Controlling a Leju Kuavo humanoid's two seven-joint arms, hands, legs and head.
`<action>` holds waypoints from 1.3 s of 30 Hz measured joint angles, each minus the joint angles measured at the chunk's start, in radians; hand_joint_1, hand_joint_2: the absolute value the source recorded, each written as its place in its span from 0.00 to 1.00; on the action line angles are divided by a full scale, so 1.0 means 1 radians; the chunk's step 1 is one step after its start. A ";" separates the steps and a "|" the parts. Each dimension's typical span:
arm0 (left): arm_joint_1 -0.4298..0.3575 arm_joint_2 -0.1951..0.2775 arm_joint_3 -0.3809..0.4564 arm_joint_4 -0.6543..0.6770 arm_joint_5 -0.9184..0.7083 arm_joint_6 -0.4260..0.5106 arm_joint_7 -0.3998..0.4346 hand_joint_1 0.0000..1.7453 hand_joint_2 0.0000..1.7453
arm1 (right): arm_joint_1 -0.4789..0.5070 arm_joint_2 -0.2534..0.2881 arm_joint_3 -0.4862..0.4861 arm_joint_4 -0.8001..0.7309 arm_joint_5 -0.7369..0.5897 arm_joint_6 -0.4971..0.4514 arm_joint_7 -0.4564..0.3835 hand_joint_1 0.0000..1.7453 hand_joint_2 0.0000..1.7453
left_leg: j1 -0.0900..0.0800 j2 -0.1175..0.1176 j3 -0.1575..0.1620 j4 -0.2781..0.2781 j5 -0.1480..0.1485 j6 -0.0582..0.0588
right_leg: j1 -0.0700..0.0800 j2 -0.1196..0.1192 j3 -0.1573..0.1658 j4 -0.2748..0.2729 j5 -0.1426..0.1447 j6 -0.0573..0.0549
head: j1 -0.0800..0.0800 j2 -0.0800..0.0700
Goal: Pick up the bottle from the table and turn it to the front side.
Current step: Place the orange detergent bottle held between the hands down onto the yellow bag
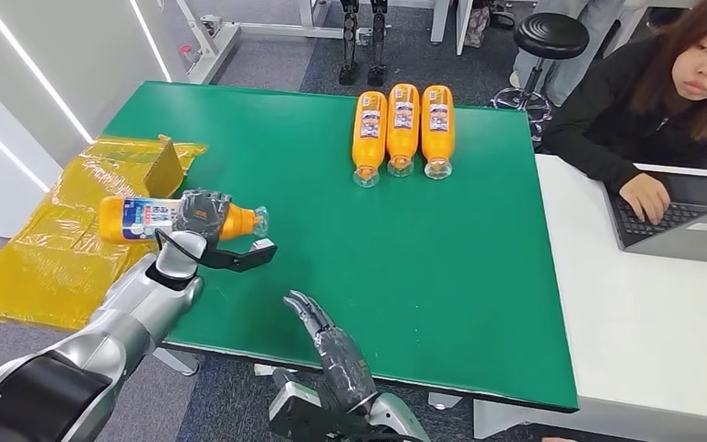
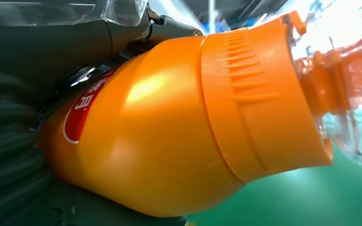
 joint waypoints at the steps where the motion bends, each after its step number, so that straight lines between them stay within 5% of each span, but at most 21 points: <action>1: -0.001 0.011 0.000 0.006 0.008 -0.005 0.008 0.11 1.00 | 0.006 -0.005 -0.002 0.000 0.000 -0.003 0.001 0.00 0.00 | 0.000 0.000 0.000 0.000 0.000 0.000 | 0.000 0.000 0.000 0.000 0.000 0.000 | 0.000 0.000; 3: -0.001 0.032 0.000 0.017 0.019 -0.009 0.019 0.00 1.00 | 0.017 -0.016 -0.005 -0.001 -0.001 -0.007 0.002 0.00 0.00 | 0.000 0.000 0.000 0.000 0.000 0.000 | 0.000 0.000 -0.001 0.000 0.000 0.000 | 0.000 0.000; 9: -0.001 0.063 0.003 0.034 0.032 -0.008 0.035 0.00 1.00 | 0.050 -0.055 -0.016 -0.007 -0.014 -0.002 0.002 0.00 0.00 | 0.000 -0.001 0.000 0.000 0.000 0.000 | 0.000 0.000 -0.001 0.000 0.000 0.000 | 0.000 0.000; 23: -0.007 0.053 0.007 0.038 0.012 0.002 0.034 0.00 1.00 | 0.074 -0.086 -0.021 -0.033 -0.036 0.013 -0.003 0.00 0.00 | 0.000 0.000 0.000 0.000 0.000 0.000 | 0.000 0.000 -0.001 0.000 0.000 -0.001 | 0.000 0.000; 29: -0.006 0.026 0.035 0.038 0.050 0.228 -0.020 0.00 1.00 | 0.078 -0.091 -0.022 -0.034 -0.054 0.011 -0.015 0.00 0.00 | 0.000 -0.001 0.000 0.000 0.000 0.000 | 0.000 0.000 0.000 0.000 0.000 -0.001 | 0.000 0.000; 33: 0.011 -0.014 0.079 0.007 0.118 0.417 -0.129 0.00 1.00 | 0.087 -0.093 -0.033 -0.035 -0.054 -0.006 -0.018 0.00 0.00 | -0.001 0.000 0.000 0.000 0.000 0.000 | 0.000 0.000 0.000 -0.001 0.001 0.000 | 0.000 0.000; 39: 0.111 -0.086 0.202 -0.223 0.180 0.476 -0.335 0.00 1.00 | 0.126 -0.102 -0.082 -0.055 -0.041 -0.062 -0.018 0.00 0.00 | -0.001 0.000 0.000 0.001 0.000 0.000 | -0.001 0.000 0.000 -0.001 0.001 0.000 | 0.000 0.000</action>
